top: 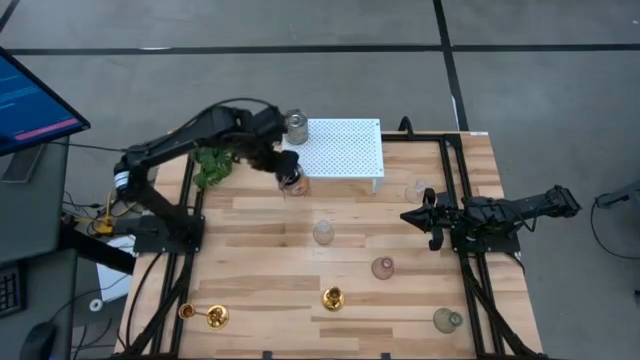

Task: Pick & Place candle stick holders
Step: Put the silver scented candle on the shelf

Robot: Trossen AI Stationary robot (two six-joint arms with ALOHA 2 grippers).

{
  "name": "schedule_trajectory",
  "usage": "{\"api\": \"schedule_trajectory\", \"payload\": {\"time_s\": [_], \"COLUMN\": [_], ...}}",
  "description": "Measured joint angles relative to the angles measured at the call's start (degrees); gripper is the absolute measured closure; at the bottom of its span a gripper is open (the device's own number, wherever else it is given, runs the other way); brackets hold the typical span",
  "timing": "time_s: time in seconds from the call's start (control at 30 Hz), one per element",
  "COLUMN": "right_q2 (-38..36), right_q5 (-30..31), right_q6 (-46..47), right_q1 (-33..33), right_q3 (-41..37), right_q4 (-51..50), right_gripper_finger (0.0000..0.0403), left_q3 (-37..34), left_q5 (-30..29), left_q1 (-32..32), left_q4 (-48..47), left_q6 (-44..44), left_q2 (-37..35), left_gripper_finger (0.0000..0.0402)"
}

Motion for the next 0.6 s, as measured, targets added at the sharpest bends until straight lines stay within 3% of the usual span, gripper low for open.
{"api": "schedule_trajectory", "payload": {"time_s": [0.33,0.6], "right_q2": [0.00,0.00], "right_q5": [0.00,0.00], "right_q6": [-0.02,-0.04], "right_q1": [0.00,0.00], "right_q3": [0.00,0.00], "right_q4": [0.02,0.02], "right_gripper_finger": [0.0398,0.0398], "left_q3": [7.06,8.03], "left_q5": [-0.12,0.18], "left_q1": [7.78,11.57], "left_q4": [-2.46,-3.91], "left_q6": [9.19,12.13], "left_q2": [6.74,7.69], "left_gripper_finger": [0.0401,0.0401]}}
